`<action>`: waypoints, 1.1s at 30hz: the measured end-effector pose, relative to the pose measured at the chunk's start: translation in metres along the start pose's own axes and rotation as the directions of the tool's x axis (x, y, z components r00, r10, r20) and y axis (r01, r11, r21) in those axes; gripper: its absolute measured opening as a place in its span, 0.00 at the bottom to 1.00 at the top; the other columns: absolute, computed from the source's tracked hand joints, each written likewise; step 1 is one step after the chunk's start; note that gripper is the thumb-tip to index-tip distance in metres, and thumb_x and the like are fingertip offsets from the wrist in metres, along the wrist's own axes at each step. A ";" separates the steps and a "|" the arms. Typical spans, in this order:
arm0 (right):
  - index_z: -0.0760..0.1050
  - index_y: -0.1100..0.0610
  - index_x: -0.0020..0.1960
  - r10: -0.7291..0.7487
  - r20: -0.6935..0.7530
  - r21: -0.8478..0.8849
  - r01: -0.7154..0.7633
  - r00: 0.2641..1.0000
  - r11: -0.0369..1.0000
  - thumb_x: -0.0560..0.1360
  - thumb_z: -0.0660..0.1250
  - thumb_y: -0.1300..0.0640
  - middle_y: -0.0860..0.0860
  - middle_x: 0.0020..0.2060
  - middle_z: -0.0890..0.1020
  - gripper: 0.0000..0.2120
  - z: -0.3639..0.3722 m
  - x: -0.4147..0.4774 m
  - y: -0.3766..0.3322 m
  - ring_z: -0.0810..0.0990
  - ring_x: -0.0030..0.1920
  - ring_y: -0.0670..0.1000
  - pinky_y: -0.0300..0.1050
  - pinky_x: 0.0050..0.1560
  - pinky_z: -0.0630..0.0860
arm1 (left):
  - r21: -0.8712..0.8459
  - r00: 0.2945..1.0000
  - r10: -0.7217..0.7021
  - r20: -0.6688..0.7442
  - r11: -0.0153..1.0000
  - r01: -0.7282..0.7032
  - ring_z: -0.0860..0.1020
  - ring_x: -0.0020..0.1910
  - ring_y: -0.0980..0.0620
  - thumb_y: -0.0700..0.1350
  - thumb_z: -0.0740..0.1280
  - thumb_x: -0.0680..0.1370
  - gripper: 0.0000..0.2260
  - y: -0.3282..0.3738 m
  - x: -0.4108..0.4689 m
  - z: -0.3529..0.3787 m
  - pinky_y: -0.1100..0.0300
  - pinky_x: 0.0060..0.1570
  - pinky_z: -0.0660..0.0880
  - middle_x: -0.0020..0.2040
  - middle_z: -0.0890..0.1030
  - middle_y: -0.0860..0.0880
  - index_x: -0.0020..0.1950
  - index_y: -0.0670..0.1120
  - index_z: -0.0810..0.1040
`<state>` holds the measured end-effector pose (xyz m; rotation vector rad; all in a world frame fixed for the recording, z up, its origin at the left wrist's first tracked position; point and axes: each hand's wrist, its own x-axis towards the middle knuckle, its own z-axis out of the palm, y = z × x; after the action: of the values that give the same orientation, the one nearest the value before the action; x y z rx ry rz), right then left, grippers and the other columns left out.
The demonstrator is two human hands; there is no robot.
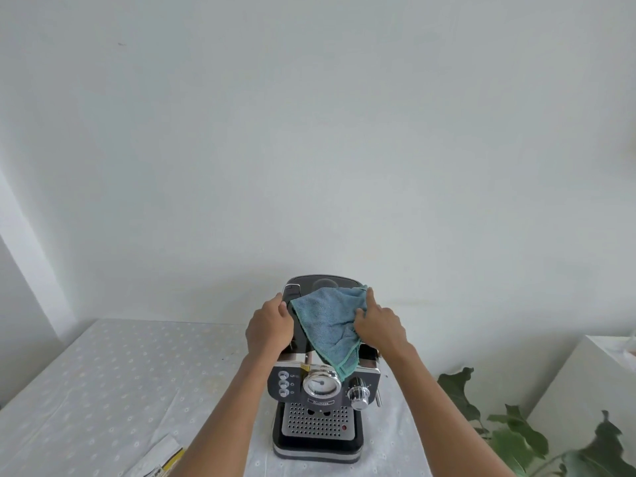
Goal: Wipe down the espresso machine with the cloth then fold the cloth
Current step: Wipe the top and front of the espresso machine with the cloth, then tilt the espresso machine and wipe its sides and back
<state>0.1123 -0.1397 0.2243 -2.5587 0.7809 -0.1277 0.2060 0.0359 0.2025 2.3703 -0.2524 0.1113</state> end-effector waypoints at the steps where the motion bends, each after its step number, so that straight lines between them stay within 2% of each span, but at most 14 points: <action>1: 0.45 0.54 0.83 0.004 -0.004 -0.005 -0.004 1.000 1.000 0.82 0.52 0.54 0.62 0.61 0.79 0.31 0.001 0.002 0.000 0.78 0.60 0.62 0.51 0.53 0.72 | -0.019 1.000 -0.008 -0.012 1.000 0.008 0.80 0.57 0.42 0.47 0.56 0.82 0.18 -0.001 0.000 0.001 0.49 0.53 0.77 0.63 0.80 0.44 0.72 0.50 0.72; 3: 0.46 0.54 0.83 0.013 -0.003 -0.013 -0.013 1.000 1.000 0.79 0.54 0.60 0.61 0.57 0.80 0.34 0.001 0.005 0.000 0.78 0.55 0.60 0.49 0.47 0.70 | -0.056 0.999 -0.025 -0.024 0.998 0.023 0.82 0.51 0.42 0.47 0.56 0.82 0.17 -0.003 0.001 0.002 0.48 0.49 0.79 0.61 0.81 0.44 0.71 0.52 0.72; 5: 0.47 0.54 0.83 0.021 -0.019 -0.014 -0.022 1.000 1.000 0.77 0.54 0.62 0.59 0.56 0.80 0.36 0.001 0.006 -0.001 0.77 0.53 0.60 0.48 0.46 0.70 | -0.076 0.999 -0.034 -0.036 0.997 0.031 0.82 0.48 0.42 0.47 0.57 0.82 0.17 -0.003 0.002 0.003 0.48 0.47 0.80 0.59 0.82 0.45 0.70 0.53 0.73; 11: 0.50 0.54 0.82 0.016 -0.076 0.000 -0.016 0.997 1.000 0.77 0.54 0.64 0.58 0.56 0.80 0.35 0.006 0.006 0.000 0.78 0.56 0.60 0.50 0.49 0.73 | -0.093 0.995 -0.068 -0.074 0.994 0.061 0.81 0.50 0.41 0.45 0.57 0.82 0.16 -0.002 0.005 0.009 0.51 0.46 0.79 0.57 0.83 0.45 0.69 0.54 0.75; 15: 0.50 0.54 0.82 0.033 -0.083 0.006 -0.032 0.996 0.999 0.76 0.54 0.65 0.57 0.56 0.80 0.36 0.006 0.005 -0.003 0.78 0.56 0.59 0.50 0.47 0.72 | -0.069 0.998 -0.042 -0.039 0.997 0.040 0.81 0.51 0.42 0.44 0.56 0.82 0.16 -0.001 0.008 0.004 0.52 0.46 0.78 0.57 0.83 0.45 0.68 0.52 0.75; 20: 0.55 0.56 0.81 0.065 -0.131 0.146 -0.046 0.989 0.988 0.75 0.52 0.65 0.57 0.56 0.80 0.34 0.008 -0.009 -0.009 0.78 0.56 0.59 0.52 0.52 0.76 | -0.079 1.000 -0.005 0.025 0.997 0.007 0.80 0.57 0.43 0.45 0.57 0.83 0.16 -0.003 0.011 -0.006 0.53 0.49 0.76 0.62 0.80 0.46 0.69 0.51 0.74; 23: 0.54 0.56 0.81 0.124 -0.181 0.241 -0.078 0.976 0.967 0.75 0.53 0.66 0.57 0.59 0.80 0.35 0.012 -0.027 -0.014 0.78 0.57 0.59 0.49 0.50 0.72 | -0.076 0.996 0.067 0.065 0.995 -0.062 0.80 0.55 0.44 0.46 0.58 0.82 0.15 -0.003 0.016 -0.016 0.57 0.47 0.74 0.63 0.80 0.47 0.68 0.52 0.75; 25: 0.57 0.56 0.79 0.194 -0.228 0.341 -0.109 0.954 0.934 0.74 0.54 0.67 0.56 0.53 0.82 0.34 0.013 -0.042 -0.020 0.79 0.53 0.59 0.48 0.46 0.72 | -0.054 0.988 0.126 0.094 0.991 -0.121 0.82 0.46 0.48 0.48 0.59 0.82 0.15 -0.001 0.024 -0.023 0.58 0.43 0.76 0.61 0.81 0.48 0.68 0.54 0.75; 27: 0.60 0.58 0.77 0.260 -0.263 0.434 -0.127 0.929 0.892 0.72 0.53 0.69 0.56 0.46 0.82 0.33 0.013 -0.060 -0.030 0.80 0.46 0.58 0.49 0.41 0.74 | -0.016 0.973 0.186 0.134 0.983 -0.185 0.80 0.34 0.51 0.50 0.60 0.81 0.15 0.001 0.031 -0.032 0.57 0.37 0.76 0.57 0.84 0.50 0.67 0.58 0.76; 28: 0.59 0.59 0.77 0.283 -0.277 0.468 -0.128 0.918 0.874 0.72 0.54 0.69 0.55 0.44 0.82 0.33 0.015 -0.070 -0.036 0.79 0.44 0.58 0.49 0.39 0.74 | 0.012 0.964 0.217 0.153 0.975 -0.221 0.78 0.32 0.52 0.52 0.61 0.81 0.14 0.001 0.034 -0.035 0.57 0.37 0.77 0.55 0.84 0.52 0.66 0.60 0.76; 32: 0.45 0.57 0.82 0.388 -0.306 0.587 -0.148 0.869 0.796 0.80 0.55 0.65 0.52 0.40 0.79 0.34 0.028 -0.104 -0.058 0.78 0.41 0.54 0.43 0.33 0.67 | 0.097 0.915 0.348 0.203 0.923 -0.372 0.78 0.33 0.53 0.55 0.61 0.80 0.13 0.011 0.042 -0.052 0.56 0.37 0.77 0.48 0.85 0.55 0.63 0.67 0.75; 33: 0.43 0.56 0.82 0.425 -0.315 0.620 -0.154 0.849 0.769 0.81 0.55 0.63 0.52 0.39 0.80 0.33 0.032 -0.110 -0.064 0.78 0.40 0.53 0.42 0.32 0.66 | 0.108 0.896 0.389 0.214 0.902 -0.418 0.81 0.37 0.52 0.56 0.61 0.80 0.13 0.015 0.044 -0.055 0.57 0.38 0.76 0.49 0.85 0.56 0.63 0.68 0.75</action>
<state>0.0602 -0.0193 0.2297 -1.8062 1.1070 -0.7482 0.2454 0.0565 0.2589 2.4469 -0.8594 0.1057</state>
